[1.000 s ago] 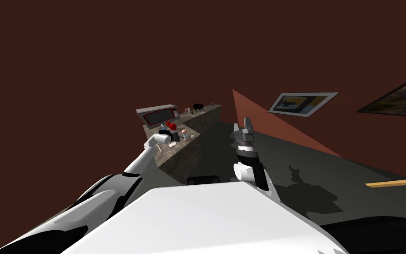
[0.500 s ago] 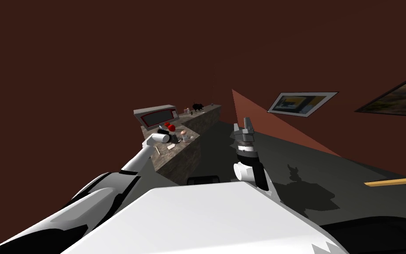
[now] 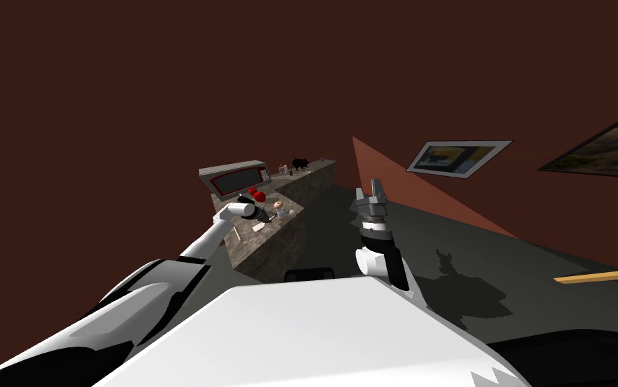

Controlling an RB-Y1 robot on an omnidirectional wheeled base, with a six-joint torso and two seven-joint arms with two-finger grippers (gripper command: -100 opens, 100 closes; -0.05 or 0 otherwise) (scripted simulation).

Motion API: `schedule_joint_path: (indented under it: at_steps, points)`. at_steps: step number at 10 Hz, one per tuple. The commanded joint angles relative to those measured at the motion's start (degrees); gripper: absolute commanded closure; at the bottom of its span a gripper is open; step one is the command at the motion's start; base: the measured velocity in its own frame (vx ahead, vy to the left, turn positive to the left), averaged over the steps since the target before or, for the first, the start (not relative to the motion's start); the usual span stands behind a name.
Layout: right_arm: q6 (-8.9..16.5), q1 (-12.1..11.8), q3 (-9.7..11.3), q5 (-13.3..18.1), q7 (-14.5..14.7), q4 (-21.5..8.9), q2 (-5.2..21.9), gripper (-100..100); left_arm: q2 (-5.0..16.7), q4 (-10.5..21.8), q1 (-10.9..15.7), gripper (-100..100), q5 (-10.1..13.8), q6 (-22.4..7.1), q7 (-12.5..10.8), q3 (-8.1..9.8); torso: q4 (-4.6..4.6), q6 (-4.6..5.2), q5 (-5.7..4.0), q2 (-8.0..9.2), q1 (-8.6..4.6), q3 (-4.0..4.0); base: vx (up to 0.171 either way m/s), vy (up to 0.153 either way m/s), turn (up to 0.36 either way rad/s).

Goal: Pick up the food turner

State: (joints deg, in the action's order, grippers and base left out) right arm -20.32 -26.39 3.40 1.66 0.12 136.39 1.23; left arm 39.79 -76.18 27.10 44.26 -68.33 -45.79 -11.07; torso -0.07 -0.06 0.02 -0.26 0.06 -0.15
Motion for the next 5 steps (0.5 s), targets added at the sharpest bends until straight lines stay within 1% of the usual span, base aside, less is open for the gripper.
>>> schedule_joint_path:
  at_steps: [1,3,5]
  points:
    - [0.00,0.00,0.00,0.00,0.00,0.00,0.00,0,0.72,2.19,0.57,-100,2.49,-2.17,-1.13,-0.31,0.00,0.00,0.00,0.00,0.00,0.00,0.063,0.010,-0.016]
    - [0.00,0.00,0.00,0.00,0.00,0.00,0.00,0,1.83,4.59,1.09,-100,5.92,-5.23,-3.04,-0.69,-0.01,0.01,0.00,-0.04,-0.02,-0.02,0.080,0.011,-0.024]
    - [0.00,0.00,0.00,0.00,0.00,0.00,0.00,0,2.54,6.29,1.36,-100,8.54,-7.41,-4.43,-0.97,-0.01,0.00,0.01,-0.03,0.04,-0.02,0.070,0.016,-0.009]
